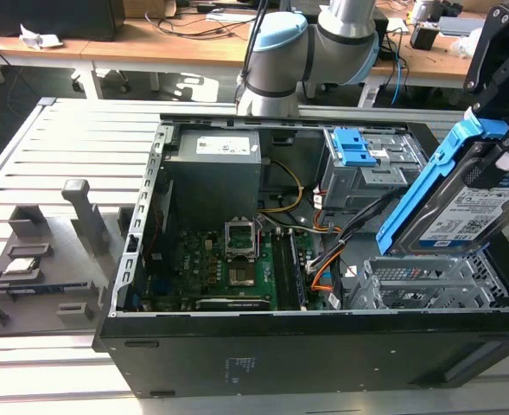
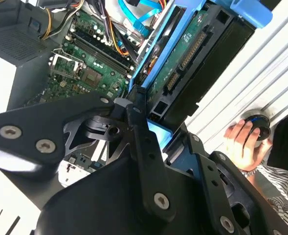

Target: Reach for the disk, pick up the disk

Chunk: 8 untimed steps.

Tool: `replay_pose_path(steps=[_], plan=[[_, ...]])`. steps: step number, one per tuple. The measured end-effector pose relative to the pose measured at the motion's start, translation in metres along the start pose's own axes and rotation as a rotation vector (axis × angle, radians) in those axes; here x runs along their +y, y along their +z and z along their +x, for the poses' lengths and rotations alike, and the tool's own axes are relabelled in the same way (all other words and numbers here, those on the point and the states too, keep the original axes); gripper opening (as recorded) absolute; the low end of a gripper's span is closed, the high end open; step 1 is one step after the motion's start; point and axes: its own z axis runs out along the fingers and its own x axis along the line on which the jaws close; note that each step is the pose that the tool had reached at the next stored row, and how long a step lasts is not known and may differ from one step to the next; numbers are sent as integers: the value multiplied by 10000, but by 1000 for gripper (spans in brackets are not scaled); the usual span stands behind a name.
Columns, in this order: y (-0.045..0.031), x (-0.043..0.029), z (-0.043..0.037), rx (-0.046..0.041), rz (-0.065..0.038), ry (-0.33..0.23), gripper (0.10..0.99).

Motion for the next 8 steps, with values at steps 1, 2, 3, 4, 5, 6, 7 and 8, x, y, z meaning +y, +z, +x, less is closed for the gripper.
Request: replay_pose_path(steps=[1, 2, 3, 4, 5, 6, 7, 8], plan=[[10, -9, 0, 0, 0, 0, 365], [31, -24, -1, -1, 0, 4, 365], [47, -29, -1, -2, 0, 14, 365], [58, -31, 0, -5, 2, 40, 365], [66, -32, 0, -12, 6, 102, 365], [69, -32, -1, -18, 10, 159, 365], [75, -34, -1, -27, 17, 245, 365], [79, -34, -2, -34, 22, 301, 365]])
